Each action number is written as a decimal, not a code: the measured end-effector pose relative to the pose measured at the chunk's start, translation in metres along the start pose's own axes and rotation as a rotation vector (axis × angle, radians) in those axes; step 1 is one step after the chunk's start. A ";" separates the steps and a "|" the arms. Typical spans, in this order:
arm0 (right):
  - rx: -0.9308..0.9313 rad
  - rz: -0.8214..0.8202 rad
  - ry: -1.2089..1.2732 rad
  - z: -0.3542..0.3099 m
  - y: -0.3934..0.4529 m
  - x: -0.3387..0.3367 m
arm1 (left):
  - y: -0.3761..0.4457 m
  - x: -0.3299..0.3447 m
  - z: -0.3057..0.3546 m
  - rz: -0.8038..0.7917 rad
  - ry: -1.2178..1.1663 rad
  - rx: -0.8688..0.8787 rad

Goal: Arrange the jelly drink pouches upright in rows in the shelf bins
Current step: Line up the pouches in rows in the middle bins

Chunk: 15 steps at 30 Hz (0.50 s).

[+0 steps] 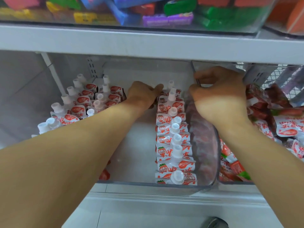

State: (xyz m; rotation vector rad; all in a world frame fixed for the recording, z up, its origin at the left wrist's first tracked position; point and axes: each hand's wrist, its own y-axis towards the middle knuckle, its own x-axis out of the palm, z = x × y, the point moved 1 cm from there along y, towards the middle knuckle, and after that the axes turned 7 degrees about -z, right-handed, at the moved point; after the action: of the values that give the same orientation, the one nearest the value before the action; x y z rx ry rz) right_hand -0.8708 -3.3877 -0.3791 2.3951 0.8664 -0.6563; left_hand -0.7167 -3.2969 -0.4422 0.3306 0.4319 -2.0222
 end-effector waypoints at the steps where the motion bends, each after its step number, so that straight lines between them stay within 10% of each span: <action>1: 0.006 0.002 -0.001 0.000 0.000 0.000 | -0.002 0.000 0.003 -0.017 0.076 0.003; 10: -0.012 0.001 0.040 0.005 0.002 0.001 | -0.019 -0.005 0.015 -0.178 -0.293 -0.202; 15: -0.003 -0.040 0.117 0.009 0.004 -0.001 | -0.067 -0.026 0.027 -0.020 0.031 -0.081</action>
State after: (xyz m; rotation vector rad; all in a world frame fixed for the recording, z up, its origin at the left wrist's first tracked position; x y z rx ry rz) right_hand -0.8716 -3.3962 -0.3838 2.4394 0.9655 -0.5341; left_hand -0.7659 -3.2590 -0.3969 0.3090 0.5362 -2.0147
